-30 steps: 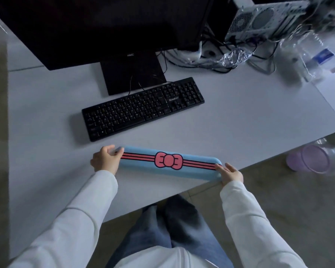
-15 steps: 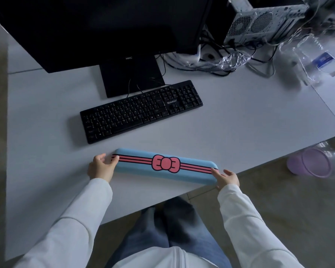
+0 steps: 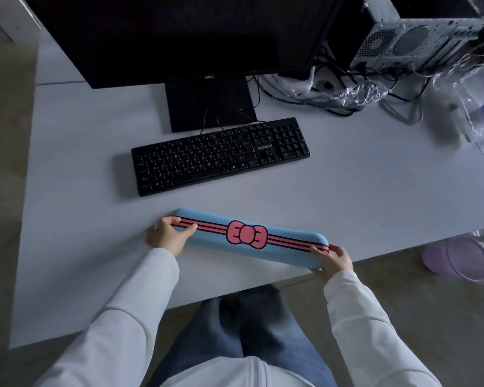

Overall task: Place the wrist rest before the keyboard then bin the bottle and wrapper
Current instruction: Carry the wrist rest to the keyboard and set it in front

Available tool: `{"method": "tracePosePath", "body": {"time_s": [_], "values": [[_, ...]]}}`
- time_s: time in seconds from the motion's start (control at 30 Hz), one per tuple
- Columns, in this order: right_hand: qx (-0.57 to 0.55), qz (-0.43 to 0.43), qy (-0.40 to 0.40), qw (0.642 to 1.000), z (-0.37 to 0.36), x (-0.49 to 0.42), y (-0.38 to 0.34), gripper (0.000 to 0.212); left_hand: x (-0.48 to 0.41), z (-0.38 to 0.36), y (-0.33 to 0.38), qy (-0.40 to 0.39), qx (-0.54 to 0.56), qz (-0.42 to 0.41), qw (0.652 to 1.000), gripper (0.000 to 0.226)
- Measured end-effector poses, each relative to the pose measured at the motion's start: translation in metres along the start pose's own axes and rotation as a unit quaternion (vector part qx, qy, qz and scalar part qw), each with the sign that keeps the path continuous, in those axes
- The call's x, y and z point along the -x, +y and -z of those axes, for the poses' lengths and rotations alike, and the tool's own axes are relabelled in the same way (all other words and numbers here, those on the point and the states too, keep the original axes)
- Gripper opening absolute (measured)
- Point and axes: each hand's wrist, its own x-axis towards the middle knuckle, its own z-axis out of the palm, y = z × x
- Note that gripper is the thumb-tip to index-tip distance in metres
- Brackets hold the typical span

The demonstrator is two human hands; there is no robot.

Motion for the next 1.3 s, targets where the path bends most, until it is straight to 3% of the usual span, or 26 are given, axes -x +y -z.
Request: {"method": "tracePosePath", "body": {"time_s": [0.1, 0.17, 0.37, 0.67, 0.8, 1.0, 1.13, 1.2, 1.3], "values": [[-0.024, -0.003, -0.051, 0.998, -0.003, 0.0, -0.019, 0.036, 0.002, -0.006, 0.006, 0.045, 0.009, 0.016, 0.999, 0.073], [-0.023, 0.007, -0.071, 0.997, -0.002, -0.003, -0.031, 0.039, -0.005, -0.007, 0.004, 0.021, 0.006, 0.037, 0.999, 0.073], [0.015, 0.02, -0.122, 0.992, -0.004, -0.023, -0.065, 0.033, -0.017, -0.016, -0.005, 0.019, 0.074, 0.092, 0.993, 0.02], [0.071, 0.03, -0.172, 0.982, -0.011, -0.041, -0.093, 0.034, 0.006, -0.021, -0.009, 0.06, 0.279, 0.146, 0.947, 0.048], [0.096, 0.068, -0.183, 0.976, -0.022, -0.046, -0.11, 0.046, 0.014, -0.02, -0.009, 0.111, 0.3, 0.117, 0.94, 0.042], [0.131, 0.129, -0.136, 0.973, -0.036, -0.057, -0.107, 0.05, 0.008, -0.027, -0.001, 0.116, 0.253, 0.116, 0.953, 0.051], [0.259, 0.179, -0.063, 0.947, -0.036, -0.061, -0.104, 0.046, 0.008, -0.021, 0.004, 0.137, 0.182, 0.114, 0.967, 0.049], [0.311, 0.209, -0.018, 0.927, -0.034, -0.062, -0.103, 0.046, 0.008, -0.014, 0.005, 0.182, 0.124, 0.075, 0.973, 0.05], [0.299, 0.306, 0.035, 0.903, -0.035, -0.057, -0.101, 0.049, 0.014, -0.011, 0.013, 0.24, 0.068, -0.026, 0.968, 0.047]]}}
